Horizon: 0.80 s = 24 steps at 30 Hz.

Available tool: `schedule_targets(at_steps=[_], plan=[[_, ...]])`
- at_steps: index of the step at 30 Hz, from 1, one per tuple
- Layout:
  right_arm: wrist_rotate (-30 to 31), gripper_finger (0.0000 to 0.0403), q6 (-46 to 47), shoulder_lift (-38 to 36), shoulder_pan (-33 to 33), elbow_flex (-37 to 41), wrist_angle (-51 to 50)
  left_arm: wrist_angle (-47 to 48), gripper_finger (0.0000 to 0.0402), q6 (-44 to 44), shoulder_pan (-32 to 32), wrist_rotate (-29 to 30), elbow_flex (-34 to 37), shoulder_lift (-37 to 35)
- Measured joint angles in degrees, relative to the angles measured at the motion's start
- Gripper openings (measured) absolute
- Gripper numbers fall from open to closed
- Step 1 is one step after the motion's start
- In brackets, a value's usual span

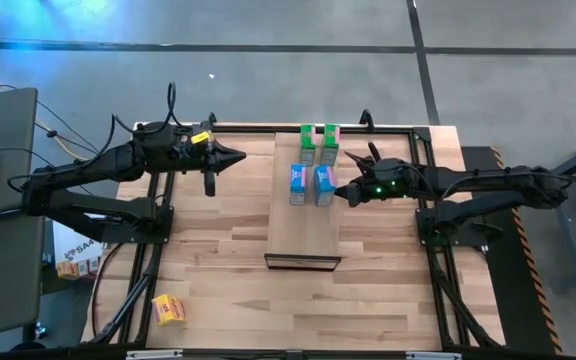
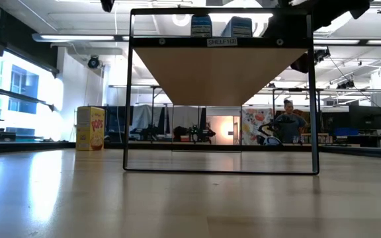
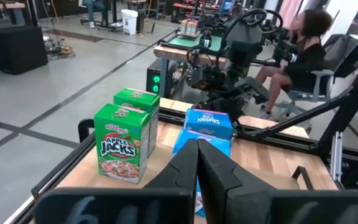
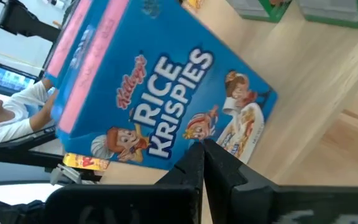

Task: Stack cereal on shelf
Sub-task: Put the blue cereal box on the shelf, then put the top yellow cereal box on the shelf

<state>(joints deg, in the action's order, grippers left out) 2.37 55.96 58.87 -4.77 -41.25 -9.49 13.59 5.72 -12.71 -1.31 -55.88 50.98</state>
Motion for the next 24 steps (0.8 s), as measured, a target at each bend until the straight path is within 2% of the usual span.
schedule_targets(at_steps=[7,12,16,20,24], plan=[[4.43,0.0,3.18,0.0,3.74,0.0,0.42,0.69,0.0,-2.96,-0.01,-3.05,0.0,-0.88],[4.14,0.0,3.18,-0.92,4.52,0.0,0.2,2.15,0.0,-2.93,0.0,-3.25,0.0,-2.87],[4.05,0.0,0.86,-2.39,4.47,-2.43,-5.73,4.81,0.0004,-2.33,0.0,-2.45,0.0,-6.16],[6.67,0.0,-2.03,-2.71,4.41,-7.41,-12.92,8.94,0.0026,1.99,0.0,1.67,-0.02,-9.29],[10.75,0.0,-4.01,-2.72,4.39,-12.24,-19.27,16.78,0.008,6.43,-0.05,9.08,-0.03,-10.96]])
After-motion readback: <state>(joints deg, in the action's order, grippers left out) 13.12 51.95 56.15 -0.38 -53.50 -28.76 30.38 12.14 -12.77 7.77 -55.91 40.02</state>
